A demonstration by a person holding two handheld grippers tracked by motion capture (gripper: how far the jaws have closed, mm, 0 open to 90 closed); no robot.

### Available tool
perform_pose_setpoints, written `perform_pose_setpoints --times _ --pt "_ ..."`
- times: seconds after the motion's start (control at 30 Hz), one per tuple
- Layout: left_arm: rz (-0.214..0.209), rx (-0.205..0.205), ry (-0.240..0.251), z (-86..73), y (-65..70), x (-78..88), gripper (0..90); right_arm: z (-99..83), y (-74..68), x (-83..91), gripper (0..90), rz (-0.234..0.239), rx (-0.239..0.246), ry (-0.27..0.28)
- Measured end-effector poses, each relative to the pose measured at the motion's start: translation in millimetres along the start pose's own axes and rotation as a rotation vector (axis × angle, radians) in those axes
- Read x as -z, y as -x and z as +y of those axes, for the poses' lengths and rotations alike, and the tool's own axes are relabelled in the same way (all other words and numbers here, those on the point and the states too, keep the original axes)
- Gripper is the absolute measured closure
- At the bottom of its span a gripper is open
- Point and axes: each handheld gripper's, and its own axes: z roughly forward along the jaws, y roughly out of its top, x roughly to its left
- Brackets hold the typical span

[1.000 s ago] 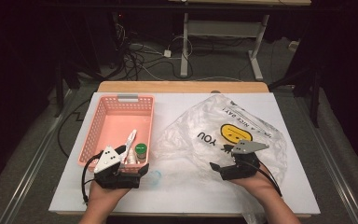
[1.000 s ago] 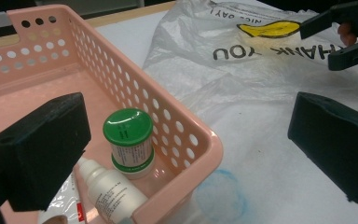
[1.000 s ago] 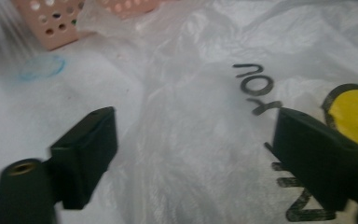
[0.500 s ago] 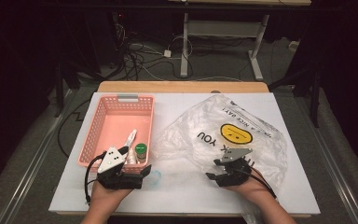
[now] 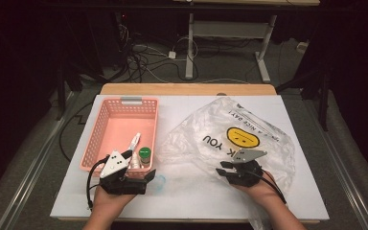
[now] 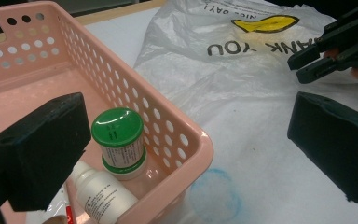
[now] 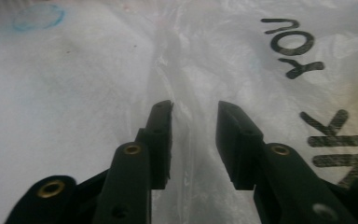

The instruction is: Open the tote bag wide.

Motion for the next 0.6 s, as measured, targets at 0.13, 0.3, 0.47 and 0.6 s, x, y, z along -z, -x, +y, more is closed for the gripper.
perform_pose_setpoints --times 0.13,0.3,0.47,0.6 --pt "-0.001 0.005 0.001 -0.3 -0.2 -0.4 0.0 -0.5 5.1 -0.4 70.3 -0.015 -0.015 -0.002" --pt "-0.002 0.014 0.005 -0.8 -1.6 0.0 0.0 -2.3 10.0 0.2 70.4 -0.014 -0.031 0.000" --pt "-0.005 0.018 0.004 -0.8 -1.8 -0.7 0.0 -2.7 -1.7 -6.8 60.8 0.049 0.001 -0.033" --pt "-0.007 0.015 0.004 -0.7 -0.9 -0.7 0.0 -2.2 -7.1 -13.2 62.5 0.040 0.030 -0.070"
